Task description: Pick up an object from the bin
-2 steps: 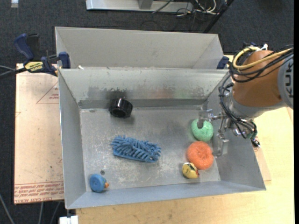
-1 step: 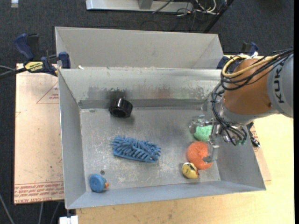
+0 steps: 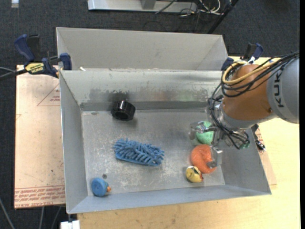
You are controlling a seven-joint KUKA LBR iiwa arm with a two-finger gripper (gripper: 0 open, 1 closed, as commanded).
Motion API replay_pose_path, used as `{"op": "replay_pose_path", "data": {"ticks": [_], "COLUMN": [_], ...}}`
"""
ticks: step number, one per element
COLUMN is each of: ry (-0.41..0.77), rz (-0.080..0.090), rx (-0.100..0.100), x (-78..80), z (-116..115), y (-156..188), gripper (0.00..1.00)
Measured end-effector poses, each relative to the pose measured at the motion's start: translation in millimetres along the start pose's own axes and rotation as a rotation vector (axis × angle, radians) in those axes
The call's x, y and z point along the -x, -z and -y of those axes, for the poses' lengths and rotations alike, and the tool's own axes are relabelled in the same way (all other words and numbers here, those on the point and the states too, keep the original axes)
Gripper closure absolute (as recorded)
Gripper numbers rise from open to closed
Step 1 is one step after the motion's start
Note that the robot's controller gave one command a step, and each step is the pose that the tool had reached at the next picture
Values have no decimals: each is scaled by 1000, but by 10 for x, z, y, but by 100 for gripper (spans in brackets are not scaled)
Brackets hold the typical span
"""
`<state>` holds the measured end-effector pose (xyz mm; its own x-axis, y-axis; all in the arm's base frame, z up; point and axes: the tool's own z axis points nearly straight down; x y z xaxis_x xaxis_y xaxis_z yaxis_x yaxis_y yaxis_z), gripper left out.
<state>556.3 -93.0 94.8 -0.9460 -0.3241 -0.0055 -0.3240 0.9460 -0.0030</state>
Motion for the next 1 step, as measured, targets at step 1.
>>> {"op": "replay_pose_path", "data": {"ticks": [1], "ry": [-102], "rz": [1], "rx": [8], "x": [-31], "z": [148], "y": [-201], "gripper": [100]}}
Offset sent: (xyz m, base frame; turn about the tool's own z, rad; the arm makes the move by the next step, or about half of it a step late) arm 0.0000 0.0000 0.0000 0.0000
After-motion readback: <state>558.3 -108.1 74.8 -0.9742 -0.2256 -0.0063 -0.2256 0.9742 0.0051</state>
